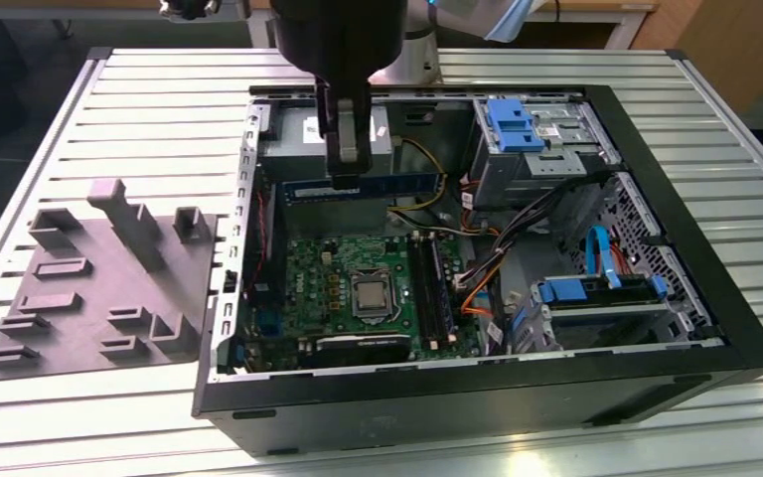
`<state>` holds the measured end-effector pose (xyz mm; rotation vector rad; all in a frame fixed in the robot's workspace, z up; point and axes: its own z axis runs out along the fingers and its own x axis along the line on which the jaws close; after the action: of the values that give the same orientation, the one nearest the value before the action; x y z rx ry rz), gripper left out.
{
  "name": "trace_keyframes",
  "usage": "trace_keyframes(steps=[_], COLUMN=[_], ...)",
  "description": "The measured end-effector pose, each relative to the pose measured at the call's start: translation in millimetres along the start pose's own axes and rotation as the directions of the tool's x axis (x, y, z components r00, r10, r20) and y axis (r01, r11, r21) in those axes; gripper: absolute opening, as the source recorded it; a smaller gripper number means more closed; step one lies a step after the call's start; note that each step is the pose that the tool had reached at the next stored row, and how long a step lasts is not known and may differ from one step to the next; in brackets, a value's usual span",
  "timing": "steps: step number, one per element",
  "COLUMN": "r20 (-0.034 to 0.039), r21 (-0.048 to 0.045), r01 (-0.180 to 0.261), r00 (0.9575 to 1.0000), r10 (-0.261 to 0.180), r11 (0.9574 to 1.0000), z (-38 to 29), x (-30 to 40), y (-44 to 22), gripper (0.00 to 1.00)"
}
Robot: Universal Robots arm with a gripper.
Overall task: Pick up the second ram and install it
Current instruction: 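Pick up the second ram and move it above second insertion slot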
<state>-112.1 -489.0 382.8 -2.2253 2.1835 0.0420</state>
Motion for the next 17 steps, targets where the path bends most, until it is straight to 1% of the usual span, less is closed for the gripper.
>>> trace_keyframes(steps=[8, 17], r20=[0.0001, 0.0000], r21=[0.0000, 0.0000], r01=[0.000, 0.000], r00=[1.0000, 1.0000], r10=[0.000, 0.000], r11=[1.0000, 1.0000], z=[3.1, 6.7], x=[-0.8, -1.1], y=[-5.0, -8.5], gripper=[0.11, 0.11])
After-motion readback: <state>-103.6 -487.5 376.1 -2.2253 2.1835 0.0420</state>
